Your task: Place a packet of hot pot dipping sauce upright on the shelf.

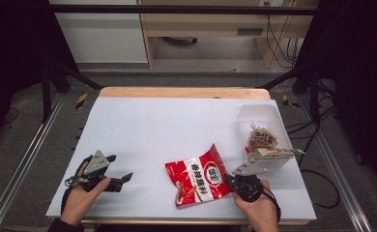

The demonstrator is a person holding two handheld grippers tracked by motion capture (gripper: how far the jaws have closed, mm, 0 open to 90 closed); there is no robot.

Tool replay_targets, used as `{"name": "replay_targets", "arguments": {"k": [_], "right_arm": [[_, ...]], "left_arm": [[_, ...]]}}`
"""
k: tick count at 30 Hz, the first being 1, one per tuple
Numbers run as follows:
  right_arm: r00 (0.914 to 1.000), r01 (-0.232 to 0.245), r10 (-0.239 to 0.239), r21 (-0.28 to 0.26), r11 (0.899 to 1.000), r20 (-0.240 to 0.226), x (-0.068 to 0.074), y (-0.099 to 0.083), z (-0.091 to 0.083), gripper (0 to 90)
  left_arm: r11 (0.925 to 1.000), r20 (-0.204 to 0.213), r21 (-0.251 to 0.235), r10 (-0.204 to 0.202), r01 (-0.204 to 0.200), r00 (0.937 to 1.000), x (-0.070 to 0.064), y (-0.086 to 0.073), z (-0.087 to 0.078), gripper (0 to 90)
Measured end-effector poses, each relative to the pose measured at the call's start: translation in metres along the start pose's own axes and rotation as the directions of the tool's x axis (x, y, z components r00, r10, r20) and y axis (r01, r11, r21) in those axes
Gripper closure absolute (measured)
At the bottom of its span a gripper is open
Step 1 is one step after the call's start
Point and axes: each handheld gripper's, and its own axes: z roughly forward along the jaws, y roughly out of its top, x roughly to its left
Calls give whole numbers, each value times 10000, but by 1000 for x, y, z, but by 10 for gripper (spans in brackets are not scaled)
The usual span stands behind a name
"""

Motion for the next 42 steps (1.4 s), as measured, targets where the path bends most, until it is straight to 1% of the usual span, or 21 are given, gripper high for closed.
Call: {"name": "replay_targets", "arguments": {"k": [1, 2, 3, 7, 10, 14, 16, 20, 24, 26, 27, 30, 32, 33, 34, 35, 36, 37, 39, 41, 42], "right_arm": [[9996, 287, -287, -60, 9996, 78, 2, 6, 2, 900], [9996, 287, -287, -60, 9996, 78, 2, 6, 2, 900], [9965, 814, -814, 9, 9967, 182, 5, 14, 4, 900], [9884, 1508, -1508, 25, 9886, 149, 10, 32, 13, 900], [9774, 2102, -2104, 118, 9776, 210, 14, 49, 23, 900], [9551, 2956, -2957, 102, 9553, 177, 21, 73, 38, 900], [9469, 3212, -3211, -14, 9470, 147, 23, 83, 44, 900], [9365, 3507, -3506, -221, 9362, 74, 26, 97, 56, 900], [9320, 3620, -3624, -388, 9314, -26, 29, 103, 64, 900], [9254, 3769, -3788, -696, 9236, -155, 33, 105, 69, 900], [9217, 3849, -3873, -761, 9198, -193, 35, 105, 70, 900], [9150, 3971, -4020, -1018, 9121, -328, 38, 106, 69, 900], [9138, 3994, -4049, -1090, 9103, -331, 39, 107, 68, 900], [9114, 4030, -4098, -1210, 9072, -370, 41, 108, 65, 900], [9114, 4030, -4098, -1210, 9072, -370, 41, 108, 65, 900], [9079, 4089, -4170, -1287, 9035, -428, 44, 110, 62, 900], [9079, 4089, -4170, -1287, 9035, -428, 44, 110, 62, 900], [9027, 4194, -4282, -1357, 8976, -427, 47, 112, 58, 900], [8969, 4297, -4397, -1432, 8915, -462, 49, 115, 55, 900], [8952, 4304, -4422, -1493, 8902, -560, 50, 117, 53, 900], [8929, 4336, -4463, -1524, 8881, -601, 51, 118, 52, 900]], "left_arm": [[9999, 8, -81, -60, 60, 10000, 0, 0, -1, 93], [9999, 8, -81, -60, 60, 10000, 0, 0, -1, 93], [9999, -4, -77, -78, 78, 10000, 0, 0, -2, 93], [10000, -91, -9, -87, 87, 9999, 2, -1, -2, 93], [10000, -133, 26, -87, 88, 9999, 2, -1, -3, 95], [9999, -124, 71, -84, 85, 9999, 3, -1, -2, 100], [10000, -113, 81, -57, 58, 9999, 3, -1, -2, 101], [9999, -147, 136, 68, -66, 9999, 2, 0, -1, 104], [9999, -126, 146, 89, -87, 9999, 3, 2, 3, 115], [9998, -155, 169, 91, -89, 9998, 4, 5, 6, 121], [9996, -141, 210, 209, -206, 9997, 4, 9, 9, 122], [9998, -109, 98, 198, -197, 9997, 4, 18, 13, 142], [9997, -72, 103, 227, -226, 9997, 4, 23, 14, 153], [9993, -14, 122, 346, -345, 9994, 3, 31, 15, 156], [9993, -14, 122, 346, -345, 9994, 3, 31, 15, 159], [9990, 43, 85, 437, -438, 9990, 2, 40, 18, 163], [9990, 43, 85, 437, -438, 9990, 2, 40, 18, 167], [9982, 206, 95, 592, -594, 9980, 0, 47, 21, 173], [9970, 392, 115, 762, -767, 9963, -4, 53, 26, 192], [9955, 607, 120, 929, -938, 9938, -6, 58, 32, 194], [9955, 607, 120, 929, -938, 9938, -6, 58, 32, 200]]}}
